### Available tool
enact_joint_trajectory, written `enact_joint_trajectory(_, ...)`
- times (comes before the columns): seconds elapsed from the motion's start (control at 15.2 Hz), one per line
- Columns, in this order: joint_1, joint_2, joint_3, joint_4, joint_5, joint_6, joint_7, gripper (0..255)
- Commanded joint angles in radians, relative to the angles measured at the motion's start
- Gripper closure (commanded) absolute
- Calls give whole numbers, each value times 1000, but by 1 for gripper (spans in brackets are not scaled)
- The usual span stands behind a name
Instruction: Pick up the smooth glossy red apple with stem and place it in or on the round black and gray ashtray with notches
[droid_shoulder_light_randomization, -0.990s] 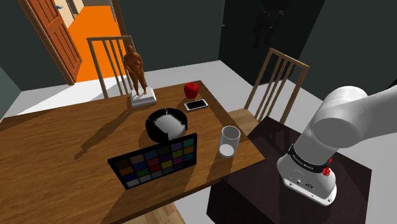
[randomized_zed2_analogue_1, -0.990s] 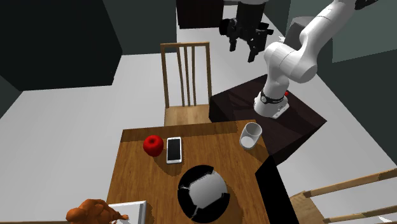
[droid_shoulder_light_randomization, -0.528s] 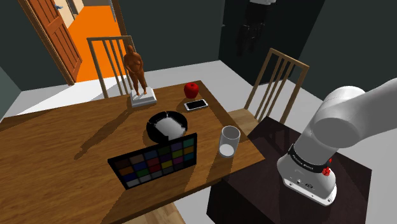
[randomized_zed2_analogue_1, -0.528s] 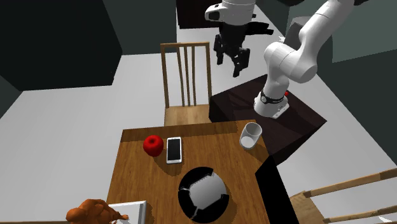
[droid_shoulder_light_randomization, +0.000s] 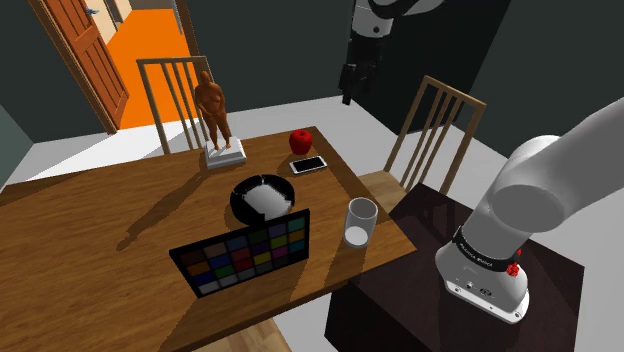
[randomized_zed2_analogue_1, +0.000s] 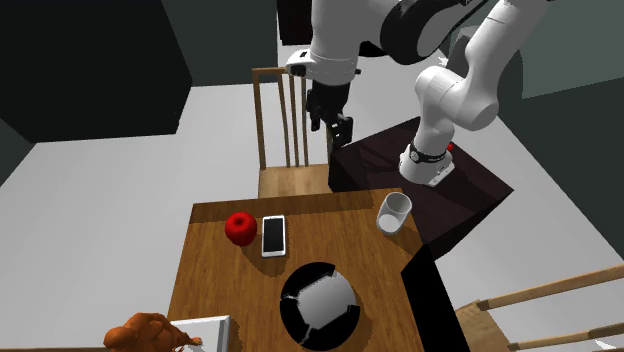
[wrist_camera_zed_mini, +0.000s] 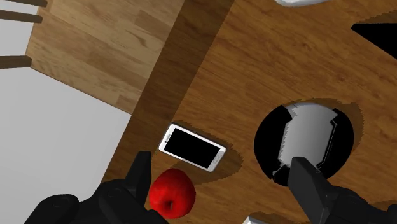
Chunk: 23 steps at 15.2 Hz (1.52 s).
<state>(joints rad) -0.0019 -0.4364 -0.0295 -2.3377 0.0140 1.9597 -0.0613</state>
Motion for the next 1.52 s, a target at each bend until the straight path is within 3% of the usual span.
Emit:
enact_joint_trajectory(0.0,-1,81,4,30,-5,55,9,0)
enact_joint_trajectory(0.73,-8,493,9,245,-50,265,56,0)
enact_joint_trajectory(1.45,-7,908,-9,612,-89,324,98,0)
